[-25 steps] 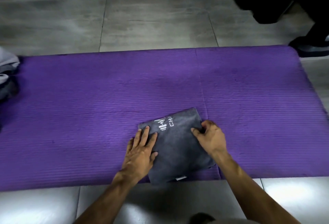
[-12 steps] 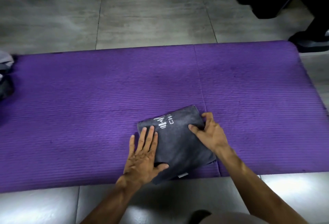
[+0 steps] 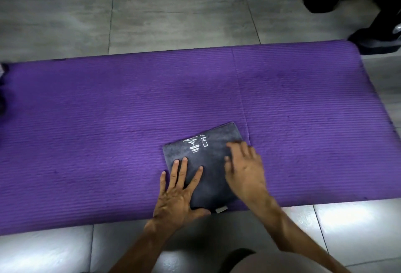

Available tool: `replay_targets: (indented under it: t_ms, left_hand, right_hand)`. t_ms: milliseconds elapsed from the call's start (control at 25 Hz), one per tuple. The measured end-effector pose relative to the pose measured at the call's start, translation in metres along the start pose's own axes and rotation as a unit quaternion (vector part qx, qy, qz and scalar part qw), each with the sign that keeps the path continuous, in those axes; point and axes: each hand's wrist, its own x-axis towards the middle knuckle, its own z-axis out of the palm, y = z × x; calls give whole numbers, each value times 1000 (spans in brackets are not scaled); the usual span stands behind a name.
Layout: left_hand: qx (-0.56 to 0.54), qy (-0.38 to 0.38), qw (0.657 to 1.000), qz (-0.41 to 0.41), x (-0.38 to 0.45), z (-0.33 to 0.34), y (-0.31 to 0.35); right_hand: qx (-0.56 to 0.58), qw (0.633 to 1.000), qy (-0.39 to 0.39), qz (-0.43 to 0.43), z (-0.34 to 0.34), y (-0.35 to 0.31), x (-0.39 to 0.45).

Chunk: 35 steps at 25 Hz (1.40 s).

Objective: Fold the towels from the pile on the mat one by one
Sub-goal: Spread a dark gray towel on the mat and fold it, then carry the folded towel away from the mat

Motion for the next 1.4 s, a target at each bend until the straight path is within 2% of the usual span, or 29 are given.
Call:
replay_targets:
  t_ms: [80, 160, 200, 320, 360, 440, 480, 520, 560, 640, 720, 840, 920, 1000, 1080, 1280, 1400]
  left_hand:
    - [1, 11, 1000, 1, 0, 4, 0]
    - [-8, 34, 999, 1, -5, 6, 1]
    - [-21, 41, 999, 4, -8, 6, 1]
    - [-67, 81, 994, 33, -20, 10, -4]
    - [-96, 101, 989, 45, -25, 10, -11]
    - [-154, 156, 975, 24, -30, 8, -36]
    - [-176, 180, 968, -16, -31, 5, -50]
    - [-190, 193, 961, -62, -33, 0, -62]
    - [-202, 200, 953, -104, -35, -5, -73]
    - [-221, 217, 938, -159, -35, -15, -91]
    - [-251, 238, 919, -189, -24, -34, -107]
    - [-341, 268, 873, -223, 19, -77, -142]
    - [-357, 258, 867, -234, 54, -127, -165]
    - [-339, 248, 884, -206, 74, -185, -176]
    - [-301, 239, 907, -174, 74, -255, -175]
    - [-238, 187, 940, -159, -5, -448, -138]
    - [-270, 163, 937, -148, -68, -556, -114]
  right_hand:
    - [8, 994, -76, -82, 25, -21, -4]
    - [-57, 984, -122, -118, 46, -12, 8]
    - [-80, 984, -129, -97, 53, 1, 18]
    - [-105, 982, -139, 72, 44, 38, 49]
    - [-124, 981, -122, 87, 38, 42, 57]
    - [-148, 987, -69, -16, 31, 19, 66]
    - [-126, 986, -49, -100, 35, 0, 66]
    - [-92, 978, -65, -175, 42, -22, 64]
    - [-61, 966, -110, -225, 48, -43, 64]
    - [-53, 936, -251, -240, 55, -77, 76]
    - [-80, 908, -354, -211, 54, -90, 104]
    - [35, 859, -489, -144, 35, -94, 138]
    - [129, 829, -526, -139, -1, -99, 154]
    - [217, 819, -512, -141, -59, -111, 163]
    - [296, 817, -483, -106, -136, -137, 172]
    - [381, 838, -379, -95, -347, -237, 180]
    - [406, 853, -315, -91, -469, -293, 181]
